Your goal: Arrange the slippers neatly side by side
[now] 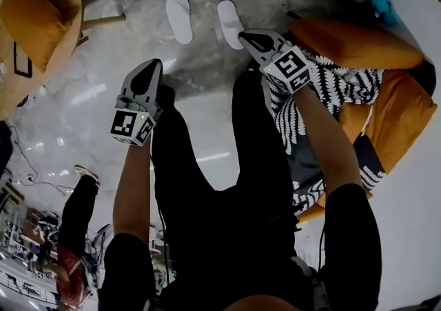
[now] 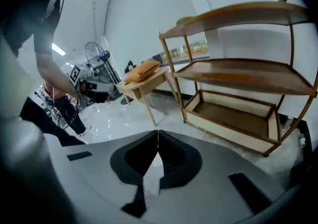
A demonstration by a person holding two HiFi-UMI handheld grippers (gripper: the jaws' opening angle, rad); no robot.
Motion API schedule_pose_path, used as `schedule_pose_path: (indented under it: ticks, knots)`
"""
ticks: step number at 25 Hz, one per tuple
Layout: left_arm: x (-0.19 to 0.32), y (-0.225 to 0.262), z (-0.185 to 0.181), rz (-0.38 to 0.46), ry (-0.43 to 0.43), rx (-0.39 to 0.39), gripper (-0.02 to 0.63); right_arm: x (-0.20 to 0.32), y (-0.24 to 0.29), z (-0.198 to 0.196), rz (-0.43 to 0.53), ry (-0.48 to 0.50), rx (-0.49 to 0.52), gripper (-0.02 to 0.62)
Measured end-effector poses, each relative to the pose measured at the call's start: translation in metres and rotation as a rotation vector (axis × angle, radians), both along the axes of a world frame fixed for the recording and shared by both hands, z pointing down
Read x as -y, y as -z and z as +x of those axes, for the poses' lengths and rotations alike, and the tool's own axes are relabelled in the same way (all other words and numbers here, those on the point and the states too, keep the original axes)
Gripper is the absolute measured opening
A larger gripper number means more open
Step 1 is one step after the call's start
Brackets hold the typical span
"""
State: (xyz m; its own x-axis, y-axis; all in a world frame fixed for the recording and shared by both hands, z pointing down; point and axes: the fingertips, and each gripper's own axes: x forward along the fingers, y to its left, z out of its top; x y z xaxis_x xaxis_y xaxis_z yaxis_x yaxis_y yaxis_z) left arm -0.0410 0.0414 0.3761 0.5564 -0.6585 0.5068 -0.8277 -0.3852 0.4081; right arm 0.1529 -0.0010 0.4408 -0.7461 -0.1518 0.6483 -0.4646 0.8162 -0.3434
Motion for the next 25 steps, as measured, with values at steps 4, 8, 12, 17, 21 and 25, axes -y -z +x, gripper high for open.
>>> schedule_pose_path:
  ticks: [4, 8, 12, 17, 21, 25]
  knots:
    - [-0.004, -0.041, 0.014, 0.010, -0.063, 0.037, 0.014, -0.011, -0.073, 0.010, -0.036, 0.052, -0.080, 0.031]
    - [0.000, -0.070, 0.026, 0.089, -0.062, 0.091, 0.014, -0.026, -0.133, 0.019, -0.065, 0.142, -0.193, 0.032]
    - [0.012, -0.103, 0.029, 0.082, -0.020, 0.109, 0.014, -0.034, -0.178, 0.017, -0.082, 0.172, -0.257, 0.032]
    - [0.026, -0.140, 0.031, 0.123, -0.005, 0.133, 0.014, -0.032, -0.233, 0.021, -0.113, 0.248, -0.328, 0.033]
    - [0.032, -0.165, 0.028, 0.105, 0.013, 0.121, 0.014, -0.036, -0.279, 0.026, -0.157, 0.349, -0.379, 0.034]
    - [0.036, -0.188, 0.019, 0.095, 0.014, 0.120, 0.014, -0.047, -0.318, 0.026, -0.172, 0.466, -0.408, 0.131]
